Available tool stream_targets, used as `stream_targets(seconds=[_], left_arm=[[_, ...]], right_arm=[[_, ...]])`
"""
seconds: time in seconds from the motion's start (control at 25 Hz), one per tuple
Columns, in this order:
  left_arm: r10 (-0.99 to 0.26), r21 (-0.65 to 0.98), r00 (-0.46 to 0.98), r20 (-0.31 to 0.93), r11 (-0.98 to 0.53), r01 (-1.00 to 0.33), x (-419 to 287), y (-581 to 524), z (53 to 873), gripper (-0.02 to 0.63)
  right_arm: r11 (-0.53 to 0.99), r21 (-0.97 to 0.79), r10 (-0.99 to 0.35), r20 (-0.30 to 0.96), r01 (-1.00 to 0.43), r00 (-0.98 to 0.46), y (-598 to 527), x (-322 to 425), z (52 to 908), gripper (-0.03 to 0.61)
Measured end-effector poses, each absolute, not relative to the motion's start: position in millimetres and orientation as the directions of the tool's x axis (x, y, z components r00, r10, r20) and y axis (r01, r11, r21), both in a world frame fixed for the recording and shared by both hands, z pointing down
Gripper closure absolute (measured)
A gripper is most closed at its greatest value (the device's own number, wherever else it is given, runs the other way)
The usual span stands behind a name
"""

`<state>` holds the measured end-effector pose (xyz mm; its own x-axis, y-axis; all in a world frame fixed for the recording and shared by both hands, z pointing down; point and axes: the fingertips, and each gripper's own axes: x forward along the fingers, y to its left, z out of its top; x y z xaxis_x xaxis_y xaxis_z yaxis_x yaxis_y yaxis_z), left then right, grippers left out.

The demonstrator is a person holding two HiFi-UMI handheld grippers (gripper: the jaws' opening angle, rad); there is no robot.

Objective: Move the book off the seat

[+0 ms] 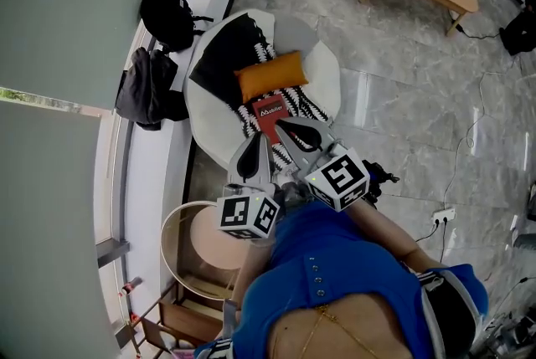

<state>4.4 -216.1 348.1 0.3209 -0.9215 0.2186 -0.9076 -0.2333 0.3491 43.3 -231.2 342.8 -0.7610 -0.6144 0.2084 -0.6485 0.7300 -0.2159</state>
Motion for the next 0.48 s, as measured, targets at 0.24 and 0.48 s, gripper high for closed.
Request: stream_targets(seconds=[0.24, 0.48], left_arm=[[-0.901, 0.357, 0.316, 0.298, -0.202, -0.912, -11.1, -239.4, 393.4, 0.612], [-0.858, 0.383, 0.32, 0.402, -0.16, -0.91, -32.9, -274.6, 488.6, 0.612]], right_arm=[[0.709, -0.237, -0.603, 0.286, -0.664, -0.745, -256.3, 29.2, 382.6, 0.578], [0.66, -0.288, -0.572, 0.407, -0.694, -0.712, -297.3, 16.2, 483.0, 0.577]])
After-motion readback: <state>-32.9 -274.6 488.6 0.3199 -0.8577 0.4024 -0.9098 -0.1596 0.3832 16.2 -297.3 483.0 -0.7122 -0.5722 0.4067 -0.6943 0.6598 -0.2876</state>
